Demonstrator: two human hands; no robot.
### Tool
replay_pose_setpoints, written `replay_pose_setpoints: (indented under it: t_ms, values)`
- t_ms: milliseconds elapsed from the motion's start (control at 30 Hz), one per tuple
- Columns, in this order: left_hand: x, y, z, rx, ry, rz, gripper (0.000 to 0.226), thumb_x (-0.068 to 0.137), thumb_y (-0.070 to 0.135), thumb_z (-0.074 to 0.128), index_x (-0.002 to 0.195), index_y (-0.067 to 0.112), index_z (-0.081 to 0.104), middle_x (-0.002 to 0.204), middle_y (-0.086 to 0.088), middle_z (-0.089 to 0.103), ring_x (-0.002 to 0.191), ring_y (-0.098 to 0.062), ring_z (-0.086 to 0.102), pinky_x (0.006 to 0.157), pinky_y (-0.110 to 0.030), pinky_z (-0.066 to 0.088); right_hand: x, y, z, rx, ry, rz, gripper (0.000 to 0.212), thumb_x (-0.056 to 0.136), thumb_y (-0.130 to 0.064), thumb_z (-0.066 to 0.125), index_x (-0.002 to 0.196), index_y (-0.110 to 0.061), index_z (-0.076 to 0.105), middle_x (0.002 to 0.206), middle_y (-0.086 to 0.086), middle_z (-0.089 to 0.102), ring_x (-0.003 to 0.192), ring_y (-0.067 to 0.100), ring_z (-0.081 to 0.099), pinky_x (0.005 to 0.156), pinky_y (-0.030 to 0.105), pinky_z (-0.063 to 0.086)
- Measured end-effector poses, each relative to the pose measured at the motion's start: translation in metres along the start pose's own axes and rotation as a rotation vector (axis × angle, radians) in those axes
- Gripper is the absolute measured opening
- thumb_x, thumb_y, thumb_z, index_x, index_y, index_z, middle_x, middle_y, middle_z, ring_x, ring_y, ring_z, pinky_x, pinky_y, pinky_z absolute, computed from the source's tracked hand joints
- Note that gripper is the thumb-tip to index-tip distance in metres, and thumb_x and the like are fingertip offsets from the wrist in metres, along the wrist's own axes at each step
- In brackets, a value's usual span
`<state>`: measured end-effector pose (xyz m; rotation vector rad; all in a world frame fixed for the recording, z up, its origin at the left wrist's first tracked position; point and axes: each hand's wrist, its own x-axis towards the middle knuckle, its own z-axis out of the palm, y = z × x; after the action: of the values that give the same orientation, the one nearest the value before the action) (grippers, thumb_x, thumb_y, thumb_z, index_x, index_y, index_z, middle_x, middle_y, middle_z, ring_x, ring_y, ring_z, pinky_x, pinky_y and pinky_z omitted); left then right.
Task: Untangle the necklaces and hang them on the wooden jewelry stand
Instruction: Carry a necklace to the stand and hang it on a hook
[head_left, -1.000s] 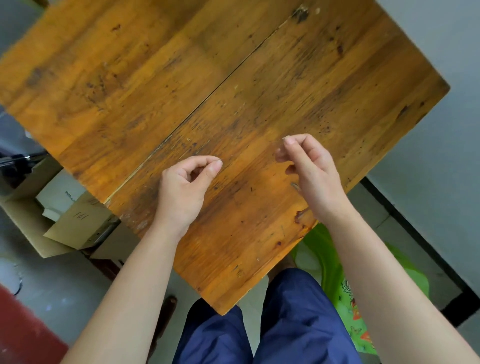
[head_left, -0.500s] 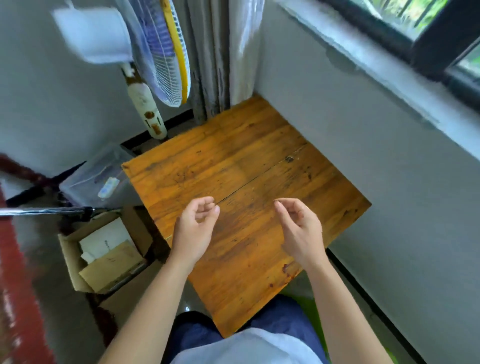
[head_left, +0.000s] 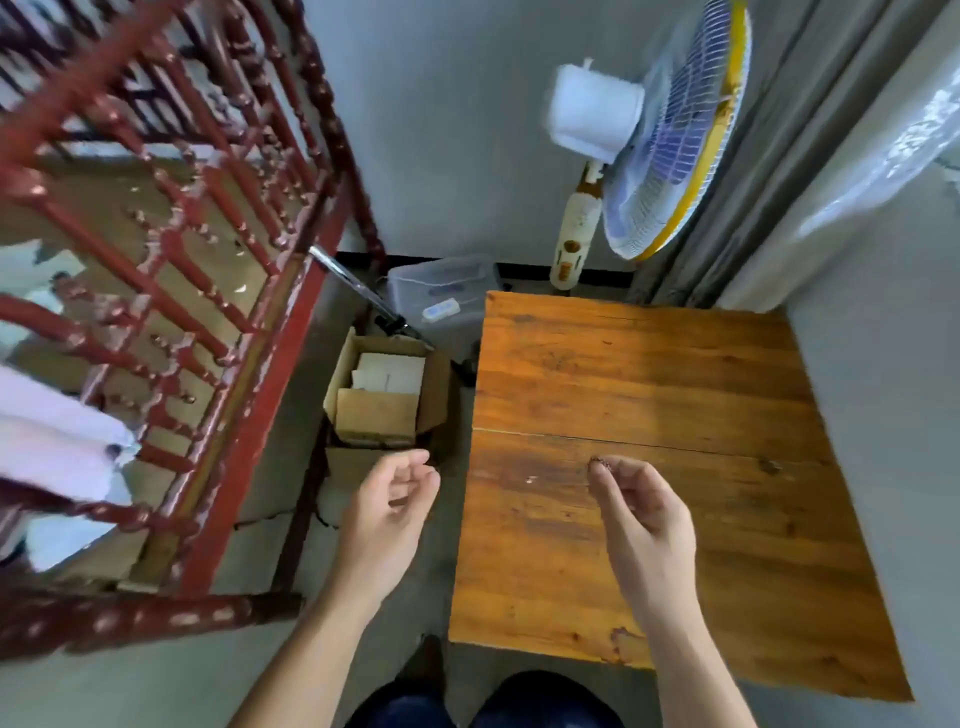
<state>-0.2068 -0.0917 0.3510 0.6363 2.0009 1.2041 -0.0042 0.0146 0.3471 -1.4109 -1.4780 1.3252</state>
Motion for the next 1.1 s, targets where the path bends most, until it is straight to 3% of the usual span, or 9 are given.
replay_pose_setpoints:
  t_ms: [67, 133, 333, 433, 500, 633, 833, 933, 1100]
  values:
    - [-0.024, -0.019, -0.028, -0.014, 0.097, -0.083, 0.018, 0.093, 0.03, 0.065, 0.108, 0.04, 0.063, 0.101, 0.02, 0.069, 0.101, 0.004, 0.062, 0.094, -0.035, 0.053, -0.004, -0.003, 0.024, 0.021, -0.116, -0.001, 0.009, 0.096, -0.025, 0.064, 0.09, -0.023, 0.07, 0.08, -0.017, 0.071, 0.071, -0.001, 0.063, 0.062, 0.01, 0.046]
    - [-0.047, -0.025, -0.061, -0.038, 0.229, -0.109, 0.018, 0.092, 0.03, 0.066, 0.107, 0.04, 0.064, 0.101, 0.02, 0.069, 0.103, -0.001, 0.063, 0.095, -0.039, 0.053, -0.011, -0.012, 0.051, 0.032, -0.231, -0.022, 0.011, 0.097, -0.026, 0.064, 0.088, -0.024, 0.07, 0.079, -0.018, 0.071, 0.07, 0.0, 0.062, 0.061, 0.011, 0.044]
    - [-0.128, -0.03, -0.168, -0.138, 0.668, -0.055, 0.021, 0.092, 0.023, 0.066, 0.113, 0.026, 0.065, 0.106, 0.005, 0.07, 0.099, 0.0, 0.065, 0.086, -0.02, 0.051, -0.064, -0.072, 0.141, 0.048, -0.592, -0.17, 0.011, 0.096, -0.025, 0.063, 0.087, -0.024, 0.07, 0.081, -0.015, 0.071, 0.071, 0.001, 0.061, 0.062, 0.011, 0.044]
    - [-0.181, -0.051, -0.212, -0.165, 0.86, -0.047, 0.019, 0.091, 0.02, 0.068, 0.109, 0.027, 0.066, 0.104, 0.007, 0.071, 0.094, 0.003, 0.067, 0.077, -0.01, 0.049, -0.111, -0.094, 0.186, 0.046, -0.777, -0.224, 0.011, 0.096, -0.03, 0.064, 0.088, -0.025, 0.07, 0.078, -0.009, 0.069, 0.066, 0.008, 0.058, 0.063, 0.019, 0.045]
    - [-0.214, -0.073, -0.238, -0.179, 0.963, -0.071, 0.018, 0.091, 0.02, 0.068, 0.105, 0.029, 0.065, 0.101, 0.009, 0.071, 0.091, 0.007, 0.066, 0.077, -0.008, 0.048, -0.147, -0.102, 0.214, 0.03, -0.868, -0.258, 0.01, 0.095, -0.029, 0.065, 0.087, -0.024, 0.07, 0.079, -0.008, 0.07, 0.07, 0.009, 0.062, 0.065, 0.015, 0.046]
    - [-0.273, -0.137, -0.287, -0.269, 1.092, -0.162, 0.015, 0.09, 0.023, 0.07, 0.104, 0.026, 0.066, 0.104, 0.004, 0.071, 0.094, -0.004, 0.067, 0.082, -0.02, 0.048, -0.229, -0.101, 0.274, -0.039, -1.014, -0.326, 0.01, 0.093, -0.026, 0.067, 0.084, -0.027, 0.071, 0.078, -0.013, 0.072, 0.068, 0.0, 0.062, 0.064, 0.009, 0.045]
    - [-0.349, -0.235, -0.375, -0.421, 1.225, -0.296, 0.015, 0.09, 0.02, 0.069, 0.1, 0.033, 0.068, 0.098, 0.007, 0.071, 0.094, -0.016, 0.066, 0.089, -0.041, 0.053, -0.357, -0.085, 0.371, -0.198, -1.11, -0.398, 0.006, 0.092, -0.021, 0.069, 0.093, -0.025, 0.073, 0.078, -0.008, 0.074, 0.069, 0.004, 0.065, 0.06, 0.007, 0.045]
    - [-0.375, -0.259, -0.433, -0.445, 1.318, -0.294, 0.014, 0.091, 0.021, 0.068, 0.101, 0.031, 0.068, 0.098, 0.009, 0.069, 0.092, -0.012, 0.064, 0.089, -0.04, 0.055, -0.419, -0.095, 0.424, -0.218, -1.179, -0.447, 0.008, 0.092, -0.017, 0.068, 0.091, -0.024, 0.073, 0.08, -0.007, 0.074, 0.069, 0.013, 0.067, 0.055, 0.005, 0.044]
    - [-0.401, -0.283, -0.529, -0.448, 1.378, -0.266, 0.015, 0.092, 0.028, 0.066, 0.105, 0.035, 0.065, 0.102, 0.011, 0.068, 0.096, -0.007, 0.063, 0.087, -0.033, 0.055, -0.505, -0.116, 0.508, -0.185, -1.308, -0.509, 0.013, 0.092, -0.02, 0.068, 0.09, -0.033, 0.071, 0.082, -0.019, 0.071, 0.075, 0.004, 0.067, 0.066, 0.011, 0.049]
